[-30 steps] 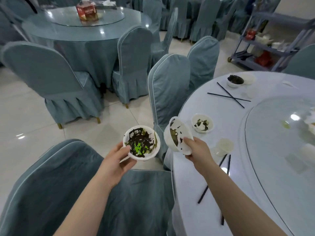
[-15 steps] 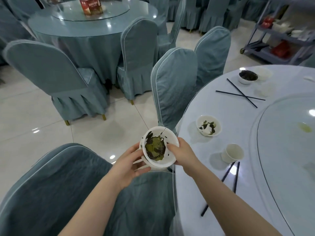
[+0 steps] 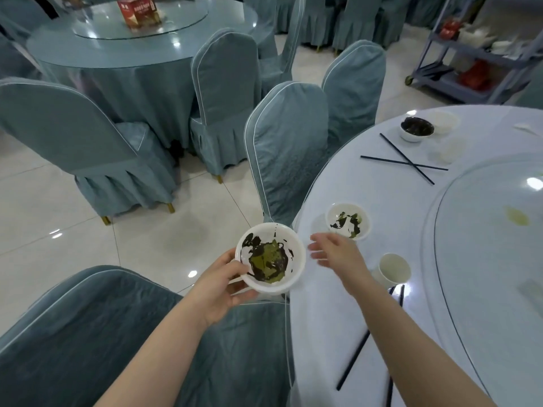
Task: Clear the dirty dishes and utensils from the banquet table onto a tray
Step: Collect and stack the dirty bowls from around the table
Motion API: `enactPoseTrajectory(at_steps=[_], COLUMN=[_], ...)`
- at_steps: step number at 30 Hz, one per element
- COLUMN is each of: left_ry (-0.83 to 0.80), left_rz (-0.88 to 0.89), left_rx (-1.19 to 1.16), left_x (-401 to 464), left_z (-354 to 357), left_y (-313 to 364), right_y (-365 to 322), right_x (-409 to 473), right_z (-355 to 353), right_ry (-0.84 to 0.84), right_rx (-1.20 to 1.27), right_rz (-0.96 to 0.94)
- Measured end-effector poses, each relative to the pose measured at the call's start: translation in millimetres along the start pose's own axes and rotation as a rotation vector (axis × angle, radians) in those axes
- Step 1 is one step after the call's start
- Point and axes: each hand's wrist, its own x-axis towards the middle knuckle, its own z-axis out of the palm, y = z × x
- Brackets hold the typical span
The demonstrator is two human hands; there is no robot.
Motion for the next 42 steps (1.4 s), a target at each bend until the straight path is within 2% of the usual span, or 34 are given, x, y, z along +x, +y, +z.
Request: enactPoseTrajectory(at_steps=[3, 4, 7, 9, 11, 14, 16, 18, 20, 23, 25, 26, 29, 31, 32, 35, 39, 42], left_ry=[0.012, 0.018, 0.040, 0.054, 0.067, 0.081, 0.085, 0.090, 0.094, 0.084, 0.077, 0.079, 0.090, 0.102, 0.110, 0.126, 0.145, 0.166], left_rz=[-0.016, -0.023, -0.044, -0.049, -0.053, -0.053, -0.055, -0.058, -0.061, -0.073, -0.077, -0.077, -0.064, -0.054, -0.051, -0.039, -0.012, 0.009], left_rx=[-0.069, -0.091, -0.146, -0.178, -0.202, -0.216, -0.221, -0.222, -0.222, -0.220, -0.210, -0.203, -0.191, -0.209, -0.220, -0.241, -0.248, -0.275], left_x=[3, 4, 2, 0, -2, -2, -3, -3, -4, -6, -9, -10, -14, -16, -18, -23, -30, -34], left_z=[1, 0, -5, -9, -11, -13, -13, -13, -14, -16, -18, -19, -26, -31, -33, -41, -49, -54], left_y=[4, 5, 10, 13, 14, 15, 14, 12, 9, 5, 4, 4, 6, 8, 9, 10, 10, 11], right_y=[12, 18, 31, 35, 36, 37, 42, 53, 66, 84, 86, 85, 73, 64, 60, 53, 47, 37], right_x=[29, 37, 56, 60, 58, 46, 35, 26, 21, 19, 18, 17, 23, 33, 40, 58, 69, 66], right_z=[-29, -36, -44, -45, -46, -40, -34, -30, -27, -26, -25, -24, -19, -17, -17, -16, -13, 0], right_ry=[0.280, 0.303, 0.216, 0.208, 0.266, 0.373, 0.340, 0.225, 0.127, -0.033, -0.058, -0.019, 0.185, 0.221, 0.213, 0.239, 0.266, 0.211], right_rx=[-0.529, -0.679, -0.995, -1.047, -0.985, -0.784, -0.747, -0.781, -0.894, -1.006, -0.830, -0.684, -0.052, 0.335, 0.449, 0.591, 0.526, 0.475], right_rz=[-0.179, -0.204, -0.190, -0.204, -0.273, -0.511, -0.715, -0.798, -0.759, -0.556, -0.395, -0.298, 0.085, 0.315, 0.382, 0.434, 0.442, 0.376])
